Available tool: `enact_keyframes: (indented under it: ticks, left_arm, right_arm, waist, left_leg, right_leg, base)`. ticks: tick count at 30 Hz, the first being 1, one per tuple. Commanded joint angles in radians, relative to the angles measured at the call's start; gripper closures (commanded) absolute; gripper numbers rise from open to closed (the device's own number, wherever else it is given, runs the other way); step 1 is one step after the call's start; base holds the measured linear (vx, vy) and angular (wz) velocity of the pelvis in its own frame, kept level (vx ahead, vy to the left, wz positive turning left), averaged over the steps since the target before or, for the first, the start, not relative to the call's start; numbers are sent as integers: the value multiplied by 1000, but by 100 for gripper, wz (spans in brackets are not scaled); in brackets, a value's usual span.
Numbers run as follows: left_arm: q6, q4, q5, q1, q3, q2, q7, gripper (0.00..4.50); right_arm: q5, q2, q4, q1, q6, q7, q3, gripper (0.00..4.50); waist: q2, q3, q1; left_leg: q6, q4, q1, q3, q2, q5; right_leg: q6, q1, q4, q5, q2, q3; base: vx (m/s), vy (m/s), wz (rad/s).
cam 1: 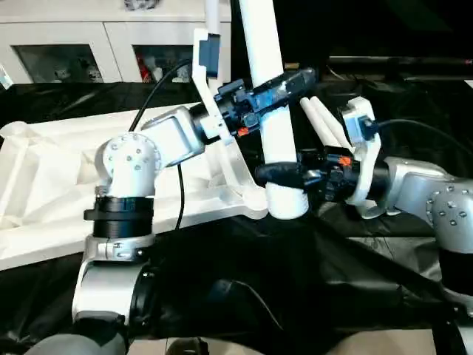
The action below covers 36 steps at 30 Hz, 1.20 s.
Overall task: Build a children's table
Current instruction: Pick table leg
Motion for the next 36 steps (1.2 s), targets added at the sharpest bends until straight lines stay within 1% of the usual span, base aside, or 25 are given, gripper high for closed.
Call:
enact_keyframes:
  ticks: [1,2,4,5,6,7,8,9,10,11,15,16,18,19,20,22,25,26,28,30,33,34,36]
  left_arm:
    - [-4,30,14,-18,23,2,34,220]
    - [-7,37,20,-20,23,1,41,225]
    - [-26,69,64,-30,17,1,92,226]
    - [-27,69,67,-30,15,2,95,253]
    - [-35,70,117,-32,-17,15,129,255]
    - [-41,64,134,-30,-33,21,139,252]
    - [-41,64,135,-30,-34,22,139,258]
    - [-49,54,150,-28,-53,30,141,262]
    - [-53,47,158,-27,-63,35,135,264]
    - [-55,43,162,-26,-70,39,130,264]
    - [-62,34,166,-28,-88,48,95,264]
    - [-63,30,169,-29,-97,53,85,264]
    - [-63,25,170,-30,-106,56,78,264]
    - [-62,18,167,-29,-115,60,66,264]
    - [-62,14,165,-28,-119,62,58,264]
    - [-52,1,161,-24,-131,65,45,264]
    - [-30,-26,148,-15,-148,66,23,264]
    - [-28,-30,145,-14,-150,65,21,264]
    - [-27,-31,143,-14,-151,64,21,264]
    - [-17,-31,132,-18,-147,59,19,264]
    - [1,-33,113,-23,-139,53,17,264]
    - [4,-33,109,-24,-137,52,17,264]
    - [9,-33,102,-26,-132,49,19,264]
  right_arm:
    - [42,-4,-34,-3,0,28,-8,259]
    - [42,-6,-33,-3,-1,30,-7,259]
    - [39,-10,-34,-4,-7,35,-2,259]
    - [36,-10,-34,-4,-9,33,0,259]
    - [-11,-5,-39,-3,-48,4,19,259]
    - [-34,4,-32,-7,-63,-22,27,224]
    - [-35,4,-32,-7,-63,-23,27,203]
    - [-38,26,-10,-19,-46,-70,19,189]
    - [-38,33,-7,-22,-42,-80,17,186]
    - [-38,35,-7,-23,-42,-84,16,171]
    - [-50,16,-3,-32,-30,-80,35,156]
    - [-42,10,4,-38,-17,-72,34,156]
    - [-36,3,14,-46,-2,-63,34,156]
    - [-32,-3,24,-53,12,-59,35,156]
    - [-29,-6,28,-57,19,-57,36,156]
    - [-23,-12,39,-67,34,-51,38,156]
    - [-32,-24,62,-82,37,-44,55,156]
    - [-37,-27,66,-84,36,-42,61,156]
    - [-41,-30,70,-86,36,-40,66,156]
    - [-60,-42,82,-95,39,-26,89,156]
    - [-71,-50,88,-97,34,-11,106,156]
    - [-74,-53,88,-98,33,-6,112,156]
    - [-75,-57,90,-100,31,1,119,156]
  waist:
    - [-10,-82,2]
    - [-10,-82,2]
    - [-14,-83,5]
    - [-13,-84,7]
    - [-13,-85,8]
    - [-17,-85,8]
    - [-17,-85,8]
    - [-18,-87,8]
    - [-17,-88,6]
    - [-17,-89,7]
    - [-18,-90,9]
    - [-21,-90,10]
    - [-21,-91,12]
    - [-22,-92,12]
    - [-21,-91,12]
    - [-23,-92,12]
    - [-25,-91,12]
    - [-24,-92,12]
    - [-27,-90,12]
    - [-27,-91,13]
    - [-28,-90,13]
    - [-30,-90,12]
    - [-29,-90,12]
  left_leg:
    - [14,-61,36,-8,39,-115]
    - [14,-61,36,-8,39,-115]
    - [19,-59,35,-7,38,-101]
    - [19,-59,36,-7,39,-98]
    - [18,-59,35,-9,41,-92]
    - [21,-59,34,-8,39,-85]
    - [21,-59,34,-8,39,-85]
    - [23,-58,34,-8,40,-66]
    - [25,-58,33,-8,38,-57]
    - [26,-57,35,-7,38,-57]
    - [26,-57,35,-6,39,-60]
    - [26,-56,36,-5,39,-61]
    - [26,-56,35,-5,39,-60]
    - [25,-56,35,-4,39,-60]
    - [24,-56,34,-5,39,-60]
    - [22,-56,35,-5,39,-62]
    - [21,-55,34,-3,39,-67]
    - [20,-55,34,-3,39,-68]
    - [16,-55,34,-2,38,-77]
    - [12,-55,35,-2,39,-84]
    - [8,-56,35,-2,39,-89]
    - [9,-56,34,-3,39,-87]
    - [9,-56,33,-3,38,-86]
  right_leg:
    - [-271,49,-73,-7,-51,38]
    - [-271,49,-73,-7,-51,38]
    - [-267,49,-73,6,-51,38]
    - [-266,49,-71,9,-51,38]
    - [-263,49,-70,13,-51,38]
    - [-258,50,-71,16,-51,38]
    - [-258,50,-71,16,-51,38]
    - [-257,49,-68,30,-51,38]
    - [-255,50,-67,40,-50,37]
    - [-256,49,-67,39,-51,38]
    - [-256,50,-66,35,-50,38]
    - [-255,49,-67,31,-50,38]
    - [-256,50,-65,28,-51,38]
    - [-254,50,-65,23,-50,38]
    - [-253,50,-65,21,-51,38]
    - [-254,49,-64,20,-50,37]
    - [-255,48,-65,12,-52,38]
    - [-256,48,-64,12,-52,38]
    - [-251,49,-66,-8,-52,39]
    - [-247,48,-67,-23,-52,39]
    - [-245,47,-68,-30,-52,39]
    - [-245,48,-68,-26,-51,39]
    - [-243,48,-67,-26,-51,38]
  base:
    - [0,0,0]
    - [0,0,0]
    - [0,0,0]
    - [0,0,0]
    - [0,0,0]
    - [0,0,0]
    - [0,0,0]
    - [0,0,0]
    - [0,0,0]
    - [0,0,0]
    - [0,0,0]
    - [0,0,0]
    - [0,0,0]
    - [0,0,0]
    - [0,0,0]
    - [0,0,0]
    - [0,0,0]
    - [0,0,0]
    - [0,0,0]
    - [0,0,0]
    - [0,0,0]
    - [0,0,0]
    - [0,0,0]
